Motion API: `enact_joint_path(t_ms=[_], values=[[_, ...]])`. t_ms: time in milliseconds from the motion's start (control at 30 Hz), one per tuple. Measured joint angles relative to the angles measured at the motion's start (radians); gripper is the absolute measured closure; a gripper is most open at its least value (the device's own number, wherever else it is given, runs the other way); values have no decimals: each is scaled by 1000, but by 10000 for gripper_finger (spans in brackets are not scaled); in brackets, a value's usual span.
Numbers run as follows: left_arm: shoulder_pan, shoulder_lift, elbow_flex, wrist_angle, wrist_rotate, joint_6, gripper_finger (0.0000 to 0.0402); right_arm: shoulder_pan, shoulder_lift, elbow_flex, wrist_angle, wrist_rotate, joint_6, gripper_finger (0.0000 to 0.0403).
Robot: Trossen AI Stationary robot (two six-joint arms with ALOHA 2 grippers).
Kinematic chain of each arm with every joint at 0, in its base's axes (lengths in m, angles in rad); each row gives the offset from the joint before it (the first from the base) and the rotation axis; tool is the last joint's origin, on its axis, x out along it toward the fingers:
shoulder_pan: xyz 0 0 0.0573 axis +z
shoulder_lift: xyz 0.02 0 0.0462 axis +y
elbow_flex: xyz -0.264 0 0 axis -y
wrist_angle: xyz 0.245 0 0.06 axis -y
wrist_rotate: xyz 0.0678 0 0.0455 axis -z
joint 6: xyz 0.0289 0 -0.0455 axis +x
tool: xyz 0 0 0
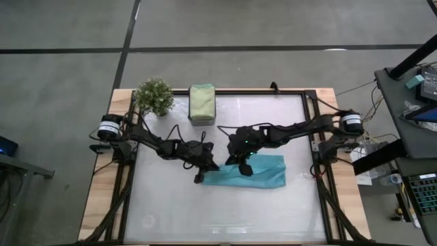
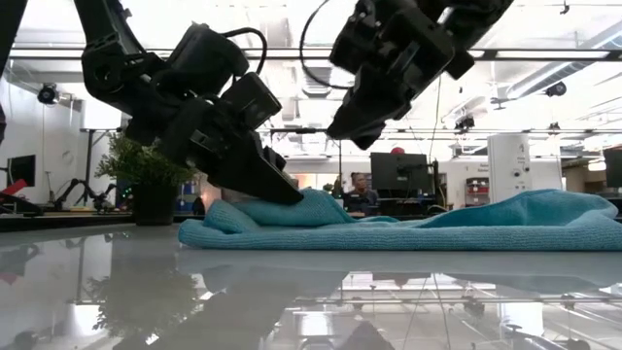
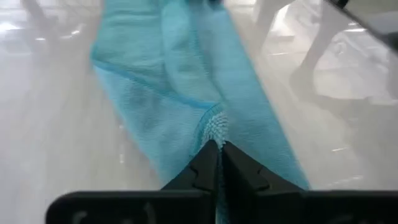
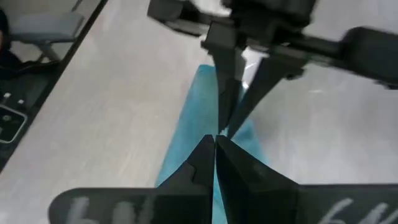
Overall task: Fold microfiber towels
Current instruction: Fold the blue towel
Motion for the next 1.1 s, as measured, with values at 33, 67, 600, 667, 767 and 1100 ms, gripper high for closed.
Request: enact_joint_path(t_ms=[33, 67, 600, 667, 767, 1100], values=[[0, -2, -1, -3, -19, 10, 399, 0, -17, -9, 0, 16, 1, 394], [2, -12, -4, -22, -38, 21, 400, 0, -35, -20, 4, 28, 3, 394], [33, -206, -4, -425, -506, 77, 399, 0, -89, -81, 39, 91, 28, 394], [33, -199, -4, -427, -514, 72, 393, 0, -88, -82, 37, 93, 33, 394], [33, -194, -4, -435, -593, 40, 374, 0, -86, -82, 38, 98, 36, 394], [33, -196, -4, -483, -727, 5, 293, -1, -69, -88, 35, 99, 56, 394]])
